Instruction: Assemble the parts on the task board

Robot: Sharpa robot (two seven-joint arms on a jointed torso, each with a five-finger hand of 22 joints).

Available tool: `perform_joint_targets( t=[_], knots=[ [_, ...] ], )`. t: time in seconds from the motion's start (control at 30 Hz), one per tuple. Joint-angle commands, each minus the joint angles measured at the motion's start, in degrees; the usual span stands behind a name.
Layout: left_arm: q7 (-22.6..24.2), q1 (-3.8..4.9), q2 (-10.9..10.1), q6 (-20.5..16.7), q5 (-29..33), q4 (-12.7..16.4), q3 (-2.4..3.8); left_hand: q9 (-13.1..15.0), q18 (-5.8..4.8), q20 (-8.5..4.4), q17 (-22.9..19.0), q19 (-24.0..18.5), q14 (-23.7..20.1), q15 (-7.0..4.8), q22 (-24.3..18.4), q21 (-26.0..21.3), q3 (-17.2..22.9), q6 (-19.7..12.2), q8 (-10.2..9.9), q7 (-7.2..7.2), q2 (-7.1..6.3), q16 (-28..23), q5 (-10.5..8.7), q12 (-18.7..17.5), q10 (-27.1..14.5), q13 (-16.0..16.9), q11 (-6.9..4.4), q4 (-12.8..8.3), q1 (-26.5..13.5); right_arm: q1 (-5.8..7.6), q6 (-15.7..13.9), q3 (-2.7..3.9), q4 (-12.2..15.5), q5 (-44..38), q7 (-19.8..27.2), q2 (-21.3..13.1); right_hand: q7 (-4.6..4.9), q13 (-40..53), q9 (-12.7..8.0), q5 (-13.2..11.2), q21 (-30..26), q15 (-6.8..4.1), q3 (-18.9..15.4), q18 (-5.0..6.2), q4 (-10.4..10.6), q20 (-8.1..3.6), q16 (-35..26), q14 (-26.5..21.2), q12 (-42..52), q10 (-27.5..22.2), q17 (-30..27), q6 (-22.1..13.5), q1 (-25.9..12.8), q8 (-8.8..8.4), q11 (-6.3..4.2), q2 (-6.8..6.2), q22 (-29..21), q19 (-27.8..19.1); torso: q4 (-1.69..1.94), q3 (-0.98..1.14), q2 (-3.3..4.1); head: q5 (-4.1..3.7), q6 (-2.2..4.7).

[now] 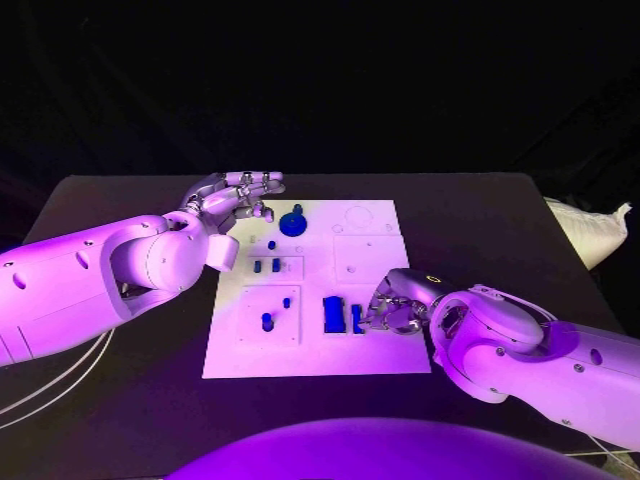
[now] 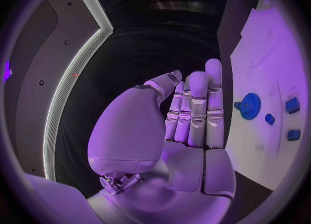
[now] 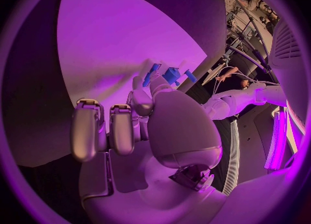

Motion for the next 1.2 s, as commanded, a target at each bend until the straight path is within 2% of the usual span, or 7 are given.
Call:
perform_joint_targets(
  t=[0.03, 0.33, 0.8, 1.0, 1.2],
  knots=[
    [0.2, 0.02, 0.0, 1.1, -0.2, 0.0, 0.03, 0.0, 0.68, 0.09, -0.1, -0.3, -0.4, -0.16, -0.1, -0.3, -0.2, -0.3, 0.2, 0.02, 0.34, -0.3, 0.13, 0.4, -0.6, 0.1, -0.03, -0.1, 0.0, -0.06, -2.0, -0.01, 0.6, -1.7, 0.7, 0.0, 0.09, 0.1, 0.0, 0.5, 0.2, -0.31, -0.3, -0.71, 0.2, 0.15, 0.1, 4.0, 0.2, 0.1, 3.2, -0.1, -0.5, 0.29, 0.21, 0.69, 0.1, 0.3, 0.03, 0.04, 0.04, 0.09, -0.03],
    [0.2, 0.02, -0.1, 1.1, -0.2, 0.0, 0.03, 0.0, 0.68, 0.09, -0.1, -0.3, -0.4, -0.16, -0.1, -0.3, -0.2, -0.3, 0.2, 0.02, 0.34, -0.3, 0.13, 0.4, -0.6, 0.1, -0.03, -0.1, 0.0, -0.07, -4.9, 0.02, 3.2, -2.5, 2.0, -0.6, 0.02, 0.5, 0.1, 0.9, 0.3, -0.34, -0.6, -0.71, 0.2, 0.14, 0.2, 4.0, 0.7, 0.3, 3.3, 0.1, -0.5, 0.36, 0.16, 0.5, 0.2, 0.3, 0.05, -0.04, 0.0, 0.24, -0.13],
    [0.2, 0.02, 0.1, 1.1, -0.2, 0.0, 0.03, 0.0, 0.68, 0.09, -0.1, -0.3, -0.4, -0.16, -0.1, -0.3, -0.2, -0.3, 0.2, 0.02, 0.34, -0.3, 0.13, 0.4, -0.6, 0.1, -0.03, -0.1, 0.0, -0.06, -1.8, 0.01, 3.2, -3.0, 2.4, 1.0, -0.08, 0.8, 0.2, -0.1, 0.3, -0.41, -1.2, -0.73, 0.0, 0.1, 0.3, 4.0, 1.1, 0.5, 3.5, 0.3, -0.2, 0.51, 0.07, 0.25, 0.3, 0.4, 0.05, 0.0, 0.04, 0.39, -0.22],
    [0.2, 0.02, 0.2, 1.1, -0.2, -0.1, 0.03, 0.0, 0.68, 0.09, -0.1, -0.3, -0.4, -0.16, -0.1, -0.3, -0.2, -0.3, 0.2, 0.02, 0.34, -0.3, 0.13, 0.4, -0.6, 0.1, -0.03, -0.1, 0.0, -0.05, -0.4, 0.0, 2.3, -3.4, 1.8, 1.8, -0.11, 0.8, 0.2, -0.4, 0.4, -0.42, -1.1, -0.73, -0.1, 0.09, 0.3, 4.0, 1.0, 0.5, 3.5, 0.3, -0.1, 0.52, 0.06, 0.43, 0.3, 0.4, 0.09, -0.03, 0.02, 0.31, -0.21],
    [0.2, 0.02, 0.2, 1.0, -0.2, -0.1, 0.03, 0.0, 0.68, 0.09, -0.1, -0.3, -0.4, -0.16, -0.1, -0.3, -0.2, -0.3, 0.2, 0.02, 0.34, -0.3, 0.13, 0.4, -0.6, 0.1, -0.03, -0.1, 0.0, -0.05, 0.2, -0.02, 1.4, -3.8, 1.2, 2.7, -0.14, 0.8, 0.2, -0.5, 0.4, -0.44, -1.1, -0.73, -0.2, 0.08, 0.3, 4.0, 1.0, 0.5, 3.5, 0.3, 0.1, 0.53, 0.03, 0.69, 0.3, 0.4, 0.01, 0.06, 0.09, 0.57, -0.33]
  ],
)
